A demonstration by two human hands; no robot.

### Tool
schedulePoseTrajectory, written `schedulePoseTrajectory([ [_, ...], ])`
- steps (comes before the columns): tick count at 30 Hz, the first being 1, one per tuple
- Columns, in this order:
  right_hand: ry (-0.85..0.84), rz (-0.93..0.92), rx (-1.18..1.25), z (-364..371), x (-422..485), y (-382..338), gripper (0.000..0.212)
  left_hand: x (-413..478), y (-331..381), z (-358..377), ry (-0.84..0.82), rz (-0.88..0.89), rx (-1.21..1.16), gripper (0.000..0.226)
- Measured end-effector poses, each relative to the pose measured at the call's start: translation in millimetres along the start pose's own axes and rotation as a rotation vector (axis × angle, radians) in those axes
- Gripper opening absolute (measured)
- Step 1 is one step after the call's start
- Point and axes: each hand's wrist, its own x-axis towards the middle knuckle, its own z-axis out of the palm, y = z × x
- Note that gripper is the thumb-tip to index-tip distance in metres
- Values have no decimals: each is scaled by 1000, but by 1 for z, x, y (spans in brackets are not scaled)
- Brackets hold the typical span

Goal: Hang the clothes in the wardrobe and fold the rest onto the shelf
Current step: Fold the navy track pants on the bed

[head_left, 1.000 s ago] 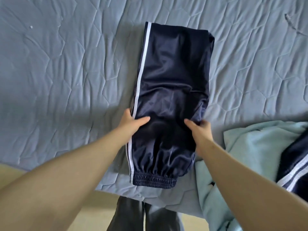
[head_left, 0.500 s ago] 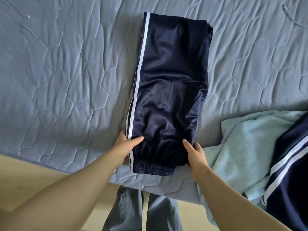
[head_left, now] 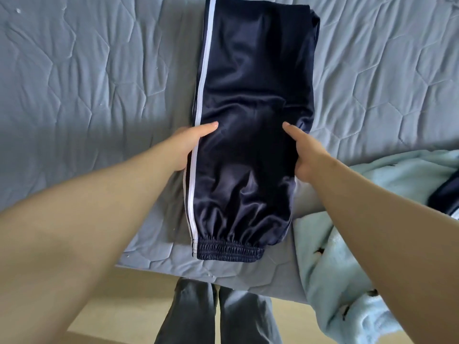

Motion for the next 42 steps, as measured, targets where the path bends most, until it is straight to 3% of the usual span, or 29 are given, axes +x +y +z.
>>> schedulePoseTrajectory([
  [3,-73,56,83,3,-13,-16,29,-12,20,2,-61,-12,-6,31],
  [7,-107,-59,93,10,-47,-59,13,-43,65,-7,-60,123,-57,4],
  [15,-150,-434,290,26,-153,-161,12,-141,174,-29,-53,509,-201,10],
  [19,-161,-502,318,27,-185,-170,13,-172,180,-38,15,635,-212,9],
  [24,-134,-425,159,16,-169,-127,13,-157,118,-48,111,520,-163,14],
  [27,-39,-251,-20,-3,-136,-67,11,-132,50,-46,155,333,-48,12],
  [32,45,70,-272,-31,-92,40,43,-106,-63,-34,89,-20,120,8],
  [35,4,175,-350,-36,-85,75,45,-99,-98,-25,89,-146,160,17],
  [38,-29,200,-390,-37,-81,83,44,-91,-101,-20,91,-177,167,26],
  [42,-39,39,-318,-28,-73,68,25,-75,-76,-12,162,-9,33,27],
])
